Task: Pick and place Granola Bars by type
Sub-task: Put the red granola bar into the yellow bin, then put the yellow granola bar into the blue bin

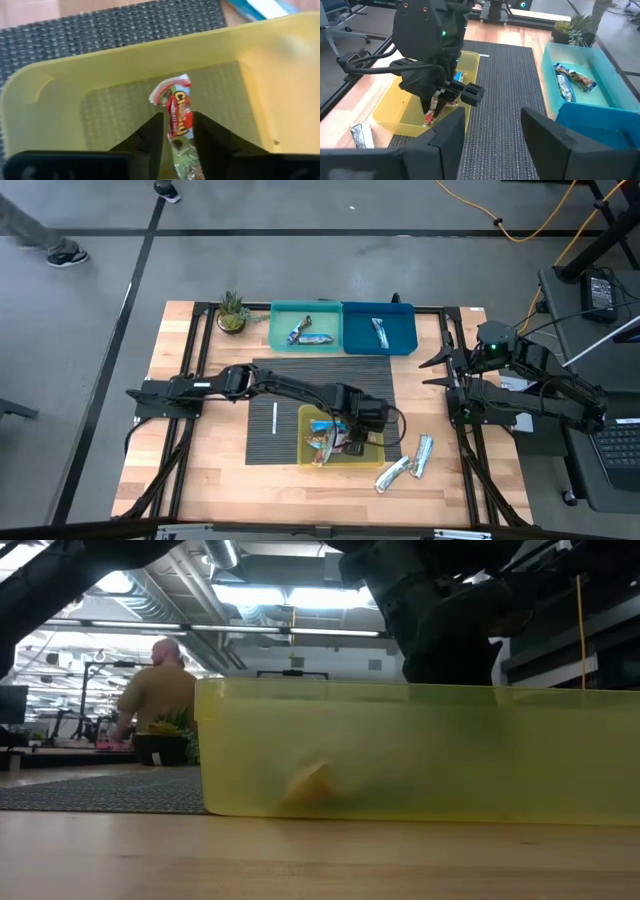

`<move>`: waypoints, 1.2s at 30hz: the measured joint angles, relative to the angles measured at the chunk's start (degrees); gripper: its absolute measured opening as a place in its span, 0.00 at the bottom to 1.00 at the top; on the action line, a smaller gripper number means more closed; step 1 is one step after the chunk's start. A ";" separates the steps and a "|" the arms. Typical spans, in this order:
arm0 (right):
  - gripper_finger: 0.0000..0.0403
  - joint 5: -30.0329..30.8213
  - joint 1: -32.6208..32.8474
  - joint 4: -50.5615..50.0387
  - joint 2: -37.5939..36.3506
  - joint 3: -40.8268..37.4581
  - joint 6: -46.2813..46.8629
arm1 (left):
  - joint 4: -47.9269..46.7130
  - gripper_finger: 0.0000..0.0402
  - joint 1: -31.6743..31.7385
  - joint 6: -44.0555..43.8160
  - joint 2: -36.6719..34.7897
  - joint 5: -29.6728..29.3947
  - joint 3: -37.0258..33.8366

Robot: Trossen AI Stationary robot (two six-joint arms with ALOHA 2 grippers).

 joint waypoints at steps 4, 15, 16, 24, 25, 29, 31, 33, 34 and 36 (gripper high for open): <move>0.49 -0.02 -0.02 -0.12 0.00 0.00 0.52 | -0.91 0.32 -0.47 -0.19 -0.11 -2.91 1.51; 0.49 -0.15 -0.02 -0.45 0.00 0.00 0.46 | -3.21 0.34 -0.63 -0.55 -1.05 -4.89 4.61; 0.49 -0.15 -0.02 -0.46 0.00 0.00 0.45 | -3.68 0.34 -0.63 -0.54 -1.18 -4.89 4.63; 0.49 -0.15 0.01 -1.21 -0.02 -0.01 0.24 | -9.11 0.28 1.25 -0.52 -6.21 -6.93 4.63; 0.49 -0.15 0.00 -1.44 -0.02 -0.02 0.21 | -9.91 0.27 1.54 -0.51 -7.24 -7.71 4.63; 0.49 -2.07 0.02 -3.34 -0.04 -0.02 -2.34 | -10.32 0.25 2.15 -0.54 -12.87 -10.44 4.63; 0.49 -4.19 0.02 -4.47 -0.06 -0.02 -4.42 | -10.53 0.23 2.22 -0.54 -16.15 -12.81 4.66; 0.49 -5.11 0.02 -5.04 -0.09 -0.02 -6.19 | -11.39 0.23 2.21 -0.52 -19.39 -15.70 4.66; 0.49 -5.08 0.02 -5.15 -0.09 -0.02 -6.76 | -11.84 0.22 2.21 -0.51 -21.05 -17.14 4.66; 0.49 -4.72 0.04 -5.40 -0.11 0.19 -7.00 | -12.78 0.22 2.23 -0.49 -24.40 -19.17 4.66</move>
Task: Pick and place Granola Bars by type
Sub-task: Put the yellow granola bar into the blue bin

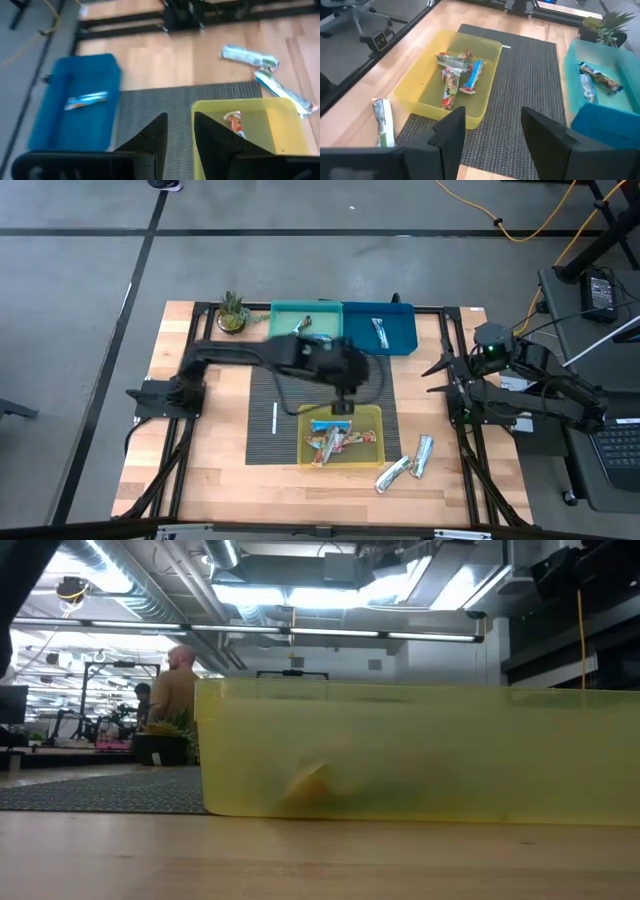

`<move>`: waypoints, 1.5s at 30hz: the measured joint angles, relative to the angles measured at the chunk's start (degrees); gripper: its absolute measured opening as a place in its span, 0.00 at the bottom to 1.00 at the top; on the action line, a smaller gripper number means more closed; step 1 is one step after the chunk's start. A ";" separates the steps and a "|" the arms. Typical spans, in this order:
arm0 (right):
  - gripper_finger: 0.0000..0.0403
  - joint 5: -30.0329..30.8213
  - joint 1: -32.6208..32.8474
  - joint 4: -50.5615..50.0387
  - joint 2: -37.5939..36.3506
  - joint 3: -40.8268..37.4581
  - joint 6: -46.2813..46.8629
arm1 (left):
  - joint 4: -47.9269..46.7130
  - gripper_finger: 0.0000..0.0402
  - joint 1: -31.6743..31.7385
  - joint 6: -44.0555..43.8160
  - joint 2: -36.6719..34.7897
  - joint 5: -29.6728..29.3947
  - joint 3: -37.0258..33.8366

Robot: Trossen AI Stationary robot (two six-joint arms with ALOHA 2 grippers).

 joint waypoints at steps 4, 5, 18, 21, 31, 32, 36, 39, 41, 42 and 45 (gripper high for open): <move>0.49 2.97 0.02 -1.97 -0.02 2.29 -3.07 | -5.51 0.22 -0.07 -0.22 -6.21 -2.61 0.00; 0.49 4.23 0.08 -3.20 -0.04 3.12 -4.40 | -6.89 0.22 -0.08 -0.64 -7.51 -3.11 0.00; 0.49 12.06 6.62 -17.00 0.96 13.29 -5.40 | -9.14 0.22 -0.44 -3.26 -29.63 -10.31 -16.97; 0.49 11.67 8.06 -18.52 2.17 13.69 -2.74 | -2.53 0.22 -0.24 -4.56 -37.32 -12.89 -26.57; 0.49 10.58 20.66 -14.84 16.59 16.19 -1.37 | 15.54 0.22 -0.26 -6.68 -52.83 -13.47 -49.99; 0.49 10.58 23.07 -14.83 18.46 16.50 -1.31 | 15.88 0.22 -0.26 -6.94 -53.52 -13.43 -51.08; 0.49 12.03 33.47 -16.07 25.58 16.64 0.41 | 15.88 0.22 -0.26 -6.62 -55.22 -13.32 -53.67; 0.49 13.20 40.02 -16.95 29.90 15.81 3.52 | 16.08 0.22 -0.26 -5.76 -55.91 -13.36 -54.78; 0.49 13.43 42.85 -16.37 32.37 14.01 7.95 | 16.10 0.22 -0.27 -4.86 -56.02 -13.49 -54.88; 0.49 13.44 43.92 -15.69 33.34 13.03 10.48 | 16.31 0.22 -0.27 -4.22 -56.04 -13.58 -54.88; 0.49 12.14 46.26 -12.73 36.13 9.52 18.03 | 16.64 0.22 -0.26 -2.33 -56.05 -13.63 -54.88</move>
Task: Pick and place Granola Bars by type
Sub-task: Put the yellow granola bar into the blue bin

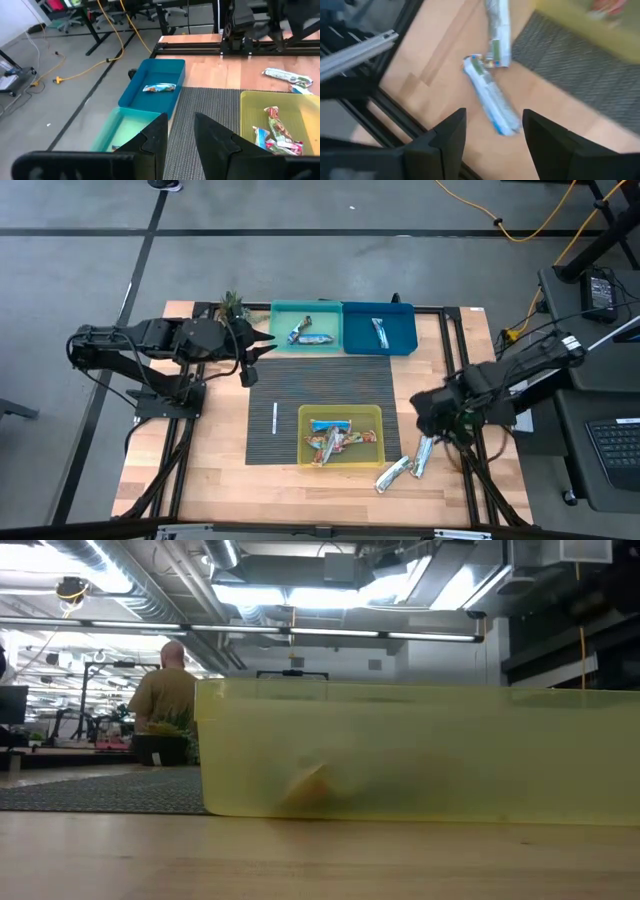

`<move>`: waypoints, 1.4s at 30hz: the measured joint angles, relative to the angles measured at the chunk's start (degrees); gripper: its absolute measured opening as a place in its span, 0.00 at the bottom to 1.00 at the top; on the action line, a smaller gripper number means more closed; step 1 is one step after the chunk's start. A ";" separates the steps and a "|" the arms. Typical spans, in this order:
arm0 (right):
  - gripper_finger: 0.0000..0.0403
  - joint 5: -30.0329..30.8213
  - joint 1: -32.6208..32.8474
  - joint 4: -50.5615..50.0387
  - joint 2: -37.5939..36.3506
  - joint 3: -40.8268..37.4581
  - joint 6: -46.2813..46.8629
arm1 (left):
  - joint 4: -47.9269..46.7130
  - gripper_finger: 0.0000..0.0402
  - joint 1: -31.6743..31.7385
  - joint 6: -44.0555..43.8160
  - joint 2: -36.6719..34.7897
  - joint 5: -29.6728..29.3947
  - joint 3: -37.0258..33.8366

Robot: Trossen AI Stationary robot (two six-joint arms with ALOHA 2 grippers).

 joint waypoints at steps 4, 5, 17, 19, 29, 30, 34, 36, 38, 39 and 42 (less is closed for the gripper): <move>0.49 -1.75 2.34 5.22 3.22 -3.42 6.14 | 0.06 0.22 0.00 1.59 0.00 -0.02 0.00; 0.49 -1.48 2.98 6.03 4.01 -3.84 7.10 | 0.06 0.22 -0.01 1.86 0.00 0.00 0.00; 0.69 3.75 8.34 11.85 9.53 -4.33 16.34 | 0.24 0.22 -0.02 1.86 -0.84 1.47 0.07; 0.74 5.95 9.45 12.11 9.94 -5.81 18.17 | 0.67 0.22 -0.01 1.87 -0.88 1.70 0.07; 0.74 8.77 14.26 18.52 10.08 -15.23 25.88 | 2.49 0.22 -0.02 1.87 -0.98 3.04 0.07; 0.74 9.79 14.36 19.16 10.08 -15.56 25.96 | 2.68 0.22 -0.02 1.83 -0.98 3.04 0.07; 0.71 12.43 14.40 20.24 10.08 -17.19 25.62 | 3.17 0.22 -0.02 1.77 -0.98 3.04 0.07; 0.71 12.53 14.42 21.43 10.08 -18.12 25.62 | 3.92 0.22 -0.02 1.74 -0.96 3.04 0.07; 0.71 11.66 14.42 22.87 10.08 -19.40 25.66 | 4.59 0.22 -0.02 1.74 -0.96 3.10 0.07; 0.71 11.18 14.46 23.44 10.12 -20.03 25.68 | 4.83 0.22 -0.02 1.74 -0.96 3.26 0.07; 0.70 10.70 14.46 24.97 10.12 -21.27 25.70 | 5.58 0.22 -0.30 1.72 -0.96 3.28 0.07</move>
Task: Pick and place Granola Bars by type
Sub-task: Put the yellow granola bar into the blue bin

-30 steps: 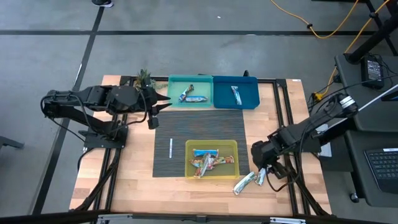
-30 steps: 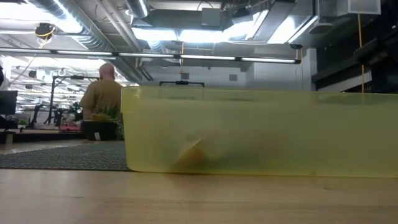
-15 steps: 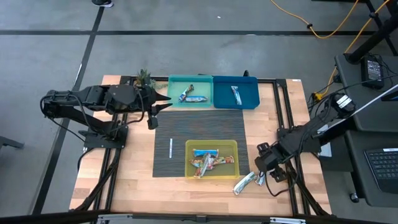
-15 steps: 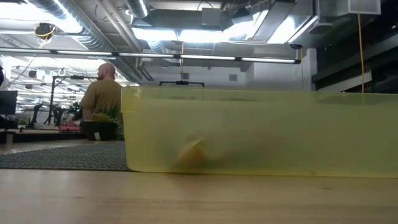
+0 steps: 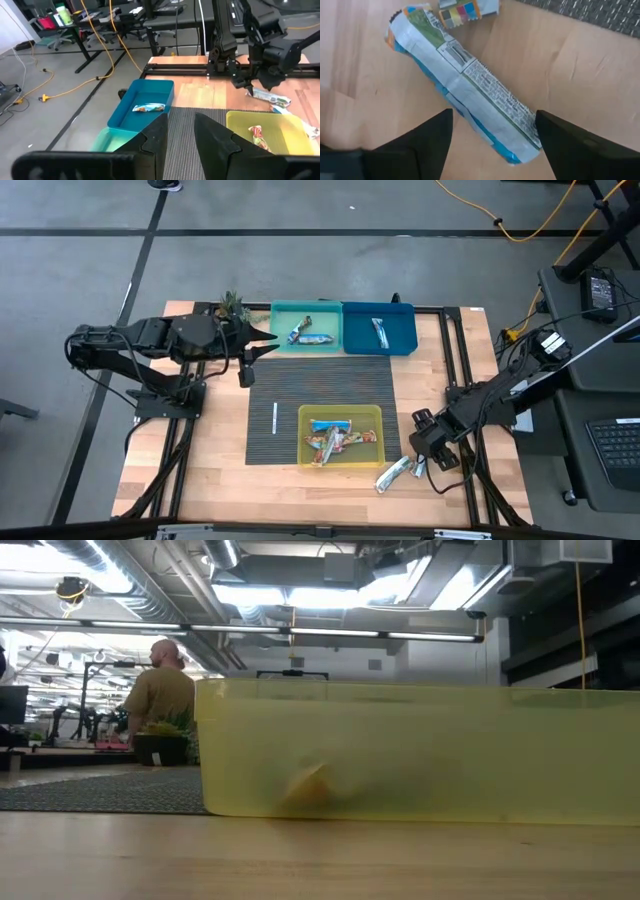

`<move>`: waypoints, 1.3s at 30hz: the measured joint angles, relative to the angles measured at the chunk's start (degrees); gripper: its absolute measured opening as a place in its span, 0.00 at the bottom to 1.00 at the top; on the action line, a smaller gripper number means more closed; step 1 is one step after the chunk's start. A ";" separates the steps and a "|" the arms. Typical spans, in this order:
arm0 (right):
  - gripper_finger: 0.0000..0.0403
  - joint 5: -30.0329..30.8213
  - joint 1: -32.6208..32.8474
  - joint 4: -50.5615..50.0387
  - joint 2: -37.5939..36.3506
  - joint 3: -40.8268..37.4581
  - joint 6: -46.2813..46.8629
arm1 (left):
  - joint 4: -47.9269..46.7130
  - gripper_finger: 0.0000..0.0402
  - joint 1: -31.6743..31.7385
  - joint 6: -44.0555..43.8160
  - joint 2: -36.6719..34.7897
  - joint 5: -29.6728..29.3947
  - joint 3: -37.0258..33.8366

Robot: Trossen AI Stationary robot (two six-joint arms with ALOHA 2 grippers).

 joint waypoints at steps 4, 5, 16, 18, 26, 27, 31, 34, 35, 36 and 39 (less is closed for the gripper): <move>0.70 -0.09 0.00 2.17 0.00 -0.79 0.12 | 0.29 0.22 -0.36 -0.38 0.00 0.00 0.00; 0.70 -0.04 0.00 3.00 0.00 -1.19 0.12 | 0.29 0.22 -0.38 -0.46 0.00 0.00 0.00; 0.68 0.88 0.00 6.28 0.70 -3.08 3.16 | 1.54 0.22 -0.36 -0.92 0.02 0.05 0.00; 0.64 1.06 0.00 5.99 0.80 -2.63 3.13 | 1.82 0.22 -0.36 -0.92 0.02 0.04 0.00; 0.39 0.65 0.00 7.14 0.94 -1.48 6.43 | 1.78 0.22 -0.36 -0.90 0.07 0.13 0.00; 0.36 0.68 0.00 7.41 0.94 -1.48 7.45 | 1.75 0.22 -0.36 -0.90 0.07 0.15 0.00; 0.25 0.66 0.00 8.16 0.93 -1.46 10.13 | 1.72 0.22 -0.36 -0.90 0.07 0.15 0.00; 0.20 0.63 0.00 8.56 0.84 -1.44 11.91 | 1.66 0.22 -0.36 -0.45 0.07 0.15 0.00; 0.19 0.66 0.00 8.56 0.77 -1.44 12.42 | 1.64 0.22 -0.36 -0.44 0.07 0.16 0.00; 0.18 0.66 0.00 8.58 0.74 -1.40 13.31 | 1.56 0.22 -0.36 -0.44 0.07 0.22 0.00; 0.16 0.73 -0.04 7.03 0.74 0.67 14.75 | 1.45 0.22 -0.36 0.02 0.07 1.55 0.00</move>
